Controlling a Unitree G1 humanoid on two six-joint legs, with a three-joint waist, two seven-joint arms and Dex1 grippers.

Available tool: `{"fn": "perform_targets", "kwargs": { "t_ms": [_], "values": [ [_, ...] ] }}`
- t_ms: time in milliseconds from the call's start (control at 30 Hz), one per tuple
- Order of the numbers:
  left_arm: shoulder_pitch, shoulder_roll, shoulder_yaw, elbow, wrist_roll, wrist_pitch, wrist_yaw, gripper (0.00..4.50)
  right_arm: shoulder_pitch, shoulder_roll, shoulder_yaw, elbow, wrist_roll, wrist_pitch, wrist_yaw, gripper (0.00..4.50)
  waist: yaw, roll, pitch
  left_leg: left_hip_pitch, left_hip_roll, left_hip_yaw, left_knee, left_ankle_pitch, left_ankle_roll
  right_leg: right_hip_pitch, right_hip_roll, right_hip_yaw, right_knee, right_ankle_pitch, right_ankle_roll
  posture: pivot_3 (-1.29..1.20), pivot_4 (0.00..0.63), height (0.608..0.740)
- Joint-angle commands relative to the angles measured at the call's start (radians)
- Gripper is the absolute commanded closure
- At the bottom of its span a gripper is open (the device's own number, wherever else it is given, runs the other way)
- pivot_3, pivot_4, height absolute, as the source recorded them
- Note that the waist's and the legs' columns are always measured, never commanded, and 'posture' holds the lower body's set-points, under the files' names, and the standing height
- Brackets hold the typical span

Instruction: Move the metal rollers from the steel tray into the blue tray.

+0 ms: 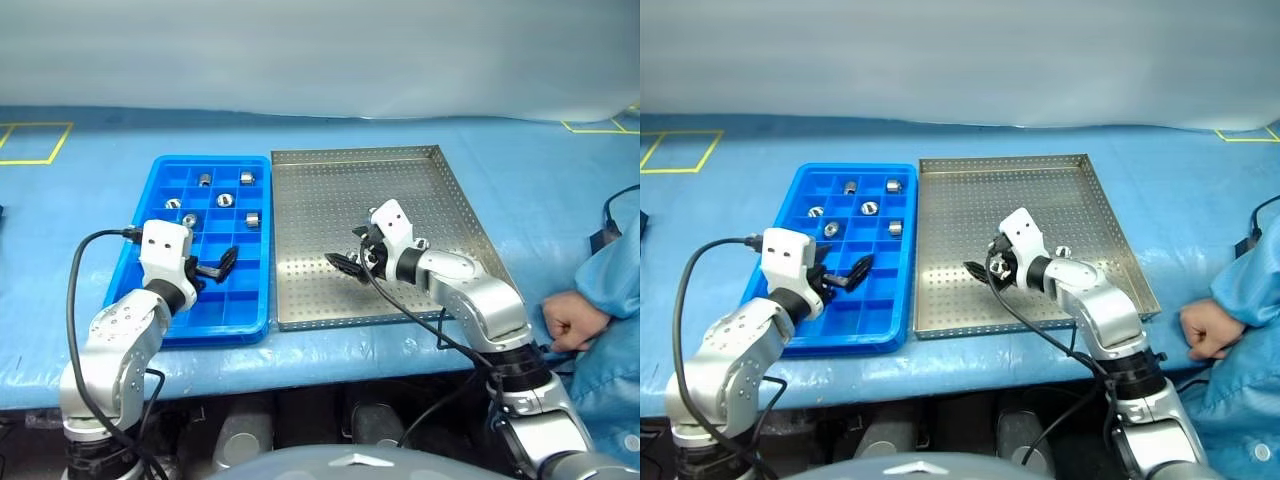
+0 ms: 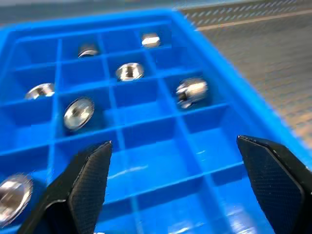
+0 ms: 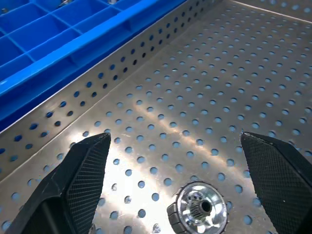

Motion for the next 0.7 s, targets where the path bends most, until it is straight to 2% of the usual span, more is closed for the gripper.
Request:
{"fn": "perform_targets", "kwargs": {
  "t_ms": [33, 433, 567, 700],
  "values": [
    [0.009, 0.029, -0.064, -0.054, -0.027, -0.061, -0.046, 0.05, -0.031, 0.009, -0.012, 0.022, -0.046, 0.040, -0.067, 0.00, 0.000, 0.000, 0.000, 0.000, 0.000, 0.000, 0.000, 0.000, 0.000, 0.000, 0.000, 0.000, 0.000, 0.000, 0.000, 0.10, 0.150, 0.740],
    [0.019, 0.060, -0.125, -0.022, -0.023, -0.087, -0.026, 0.05, 0.009, 0.036, 0.023, -0.013, -0.050, 0.135, -0.075, 0.00, -0.006, 0.000, 0.000, 0.000, 0.000, 0.000, -0.001, 0.000, 0.000, 0.000, 0.000, 0.000, 0.000, 0.000, 0.000, 0.10, 0.150, 0.740],
    [0.023, 0.067, -0.136, -0.016, -0.021, -0.088, -0.016, 0.00, 0.012, 0.026, 0.036, -0.013, -0.067, 0.146, -0.078, 0.92, -0.007, 0.000, 0.000, 0.000, 0.000, 0.000, -0.001, 0.000, 0.000, 0.000, 0.000, 0.000, 0.000, 0.000, 0.000, 0.10, 0.150, 0.740],
    [0.027, 0.068, -0.142, -0.014, -0.023, -0.090, -0.011, 0.00, 0.015, 0.024, 0.033, -0.021, -0.063, 0.144, -0.072, 2.28, -0.009, 0.000, 0.000, 0.000, 0.000, 0.000, -0.001, 0.000, 0.000, 0.000, 0.001, 0.000, 0.000, -0.001, 0.000, 0.10, 0.150, 0.740]
  ]
}}
